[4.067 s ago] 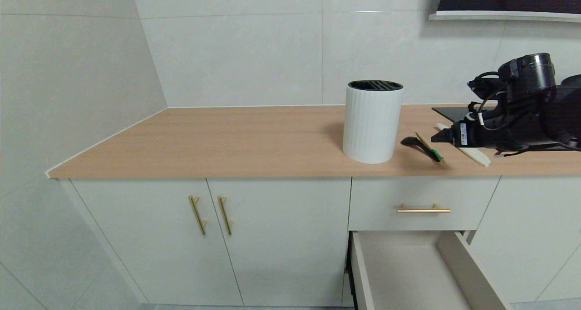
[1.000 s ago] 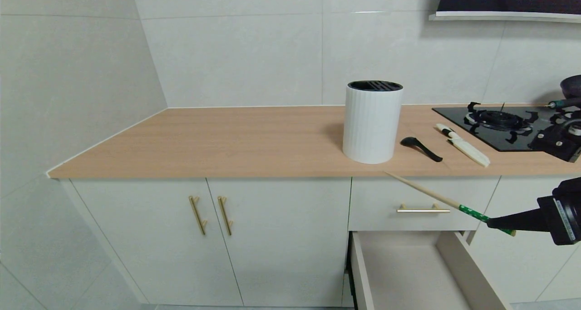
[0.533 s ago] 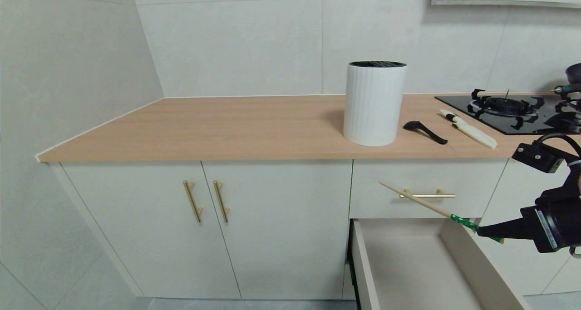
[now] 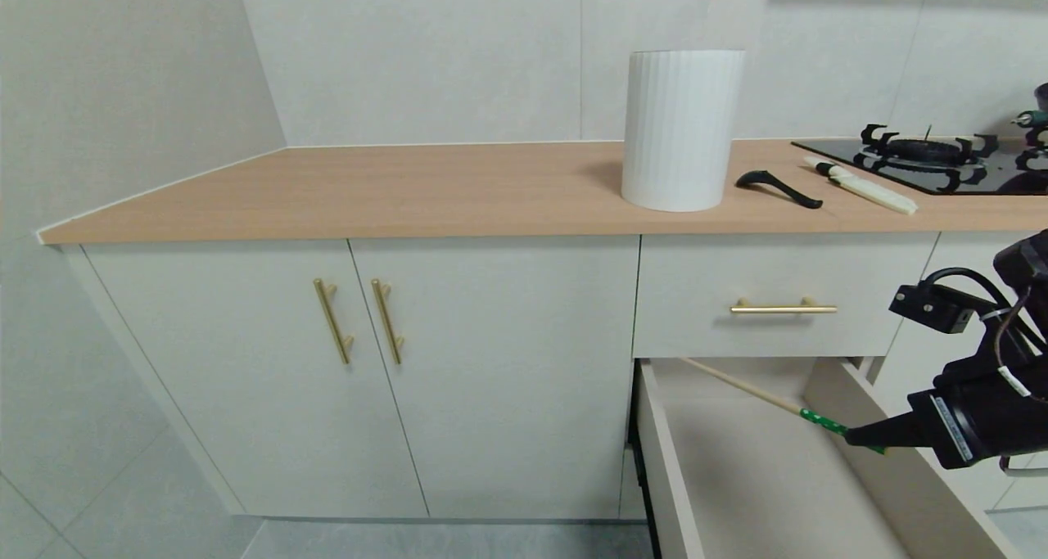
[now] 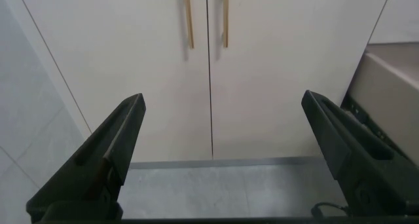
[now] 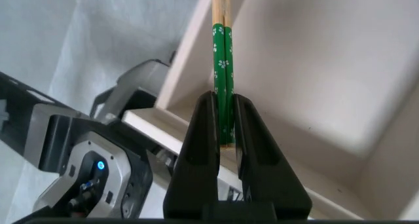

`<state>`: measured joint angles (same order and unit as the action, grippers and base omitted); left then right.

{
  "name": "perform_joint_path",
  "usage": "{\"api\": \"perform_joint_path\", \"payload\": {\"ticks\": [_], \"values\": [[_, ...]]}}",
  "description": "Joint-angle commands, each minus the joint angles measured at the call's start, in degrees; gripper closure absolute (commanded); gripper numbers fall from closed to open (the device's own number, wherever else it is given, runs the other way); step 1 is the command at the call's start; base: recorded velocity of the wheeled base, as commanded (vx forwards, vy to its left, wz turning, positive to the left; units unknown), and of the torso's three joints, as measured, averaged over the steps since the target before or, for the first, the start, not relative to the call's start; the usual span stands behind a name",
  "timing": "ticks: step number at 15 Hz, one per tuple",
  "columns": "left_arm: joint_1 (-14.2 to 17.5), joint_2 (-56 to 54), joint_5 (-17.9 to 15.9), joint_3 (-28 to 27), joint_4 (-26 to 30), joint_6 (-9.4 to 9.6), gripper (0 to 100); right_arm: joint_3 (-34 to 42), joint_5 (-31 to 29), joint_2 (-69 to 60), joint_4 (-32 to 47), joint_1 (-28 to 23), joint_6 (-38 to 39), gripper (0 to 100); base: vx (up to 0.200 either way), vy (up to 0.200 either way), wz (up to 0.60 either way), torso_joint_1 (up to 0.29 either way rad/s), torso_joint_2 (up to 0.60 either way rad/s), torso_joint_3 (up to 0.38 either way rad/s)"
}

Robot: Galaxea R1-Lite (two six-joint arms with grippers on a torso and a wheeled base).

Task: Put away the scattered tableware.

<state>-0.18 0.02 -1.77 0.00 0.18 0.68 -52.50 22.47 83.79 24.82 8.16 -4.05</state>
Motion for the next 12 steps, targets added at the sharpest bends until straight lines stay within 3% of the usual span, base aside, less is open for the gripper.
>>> {"api": "perform_joint_path", "payload": {"ticks": [1, 7, 9, 12], "values": [[0.0, 0.0, 0.0, 0.0, 0.0, 0.02, 0, 0.0, -0.1, 1.4, 0.1, 0.0, -0.1, 100, 0.0, 0.0, 0.0, -0.08, 0.32, 0.227], [0.0, 0.0, 0.0, 0.0, 0.0, 0.02, 0, 0.1, -0.7, 8.2, -3.6, 0.0, 0.3, 100, 0.0, 0.0, 0.0, -0.015, 0.06, 0.034], [0.0, 0.0, 0.0, 0.0, 0.0, 0.02, 0, -0.6, -6.5, 15.5, -5.3, 0.1, 1.2, 100, 0.0, 0.0, 0.0, 0.0, 0.0, 0.0], [0.0, 0.0, 0.0, 0.0, 0.0, 0.02, 0, -2.6, -8.2, 20.6, -5.8, 2.9, 7.4, 100, 0.0, 0.0, 0.0, 0.0, 0.0, 0.0]]}}
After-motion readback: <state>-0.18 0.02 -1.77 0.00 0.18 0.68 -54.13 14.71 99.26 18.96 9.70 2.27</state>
